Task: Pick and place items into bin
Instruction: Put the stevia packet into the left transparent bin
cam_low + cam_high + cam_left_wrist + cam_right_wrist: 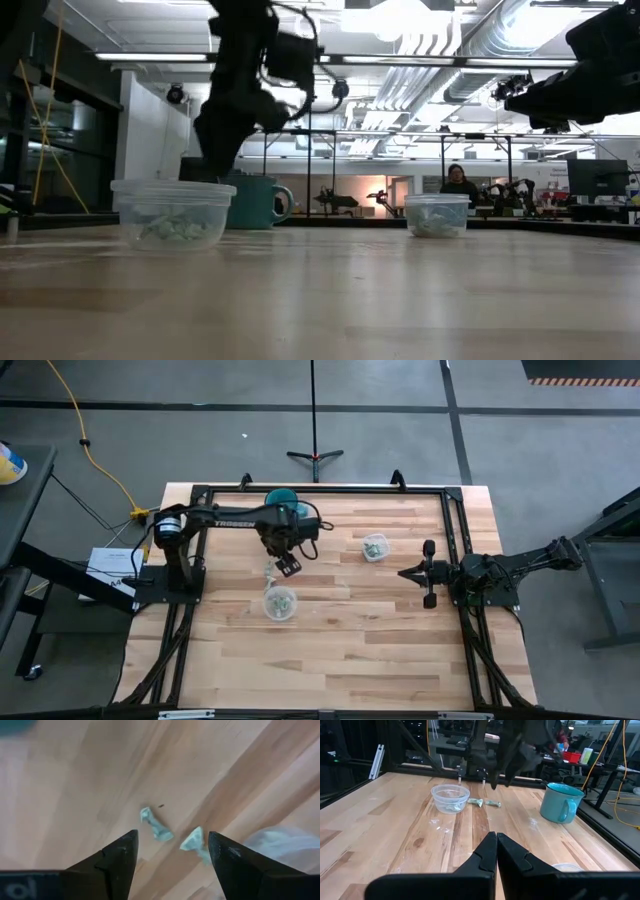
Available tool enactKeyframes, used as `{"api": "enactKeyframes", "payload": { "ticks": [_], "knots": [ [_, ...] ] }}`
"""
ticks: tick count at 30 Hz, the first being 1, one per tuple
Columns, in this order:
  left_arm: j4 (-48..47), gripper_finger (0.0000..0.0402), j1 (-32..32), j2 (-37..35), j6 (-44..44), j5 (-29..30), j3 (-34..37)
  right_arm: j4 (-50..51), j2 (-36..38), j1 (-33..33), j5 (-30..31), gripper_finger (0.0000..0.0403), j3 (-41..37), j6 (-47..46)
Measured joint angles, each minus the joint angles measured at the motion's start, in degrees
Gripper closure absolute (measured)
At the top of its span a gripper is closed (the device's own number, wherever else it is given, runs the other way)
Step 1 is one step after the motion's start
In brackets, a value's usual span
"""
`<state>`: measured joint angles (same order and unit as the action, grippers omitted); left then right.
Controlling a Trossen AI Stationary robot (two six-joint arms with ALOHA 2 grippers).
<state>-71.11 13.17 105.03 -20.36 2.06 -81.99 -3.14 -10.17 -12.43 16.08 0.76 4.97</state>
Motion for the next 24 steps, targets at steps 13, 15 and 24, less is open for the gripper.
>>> {"api": "enactKeyframes", "payload": {
  "ticks": [13,15,24],
  "knots": [
    [11.5,0.0126,2.1,0.0,-0.5,2.7,15.5,0.2,0.0,0.0,0.0,0.04,0.0,0.0],
    [13.9,0.0126,2.6,0.0,-0.4,1.7,17.0,0.3,0.0,0.0,0.0,0.0401,0.0,0.0],
    [17.1,0.0165,2.6,-0.2,2.1,1.0,19.7,0.3,0.0,0.0,0.0,0.04,0.0,0.0]
  ]
}}
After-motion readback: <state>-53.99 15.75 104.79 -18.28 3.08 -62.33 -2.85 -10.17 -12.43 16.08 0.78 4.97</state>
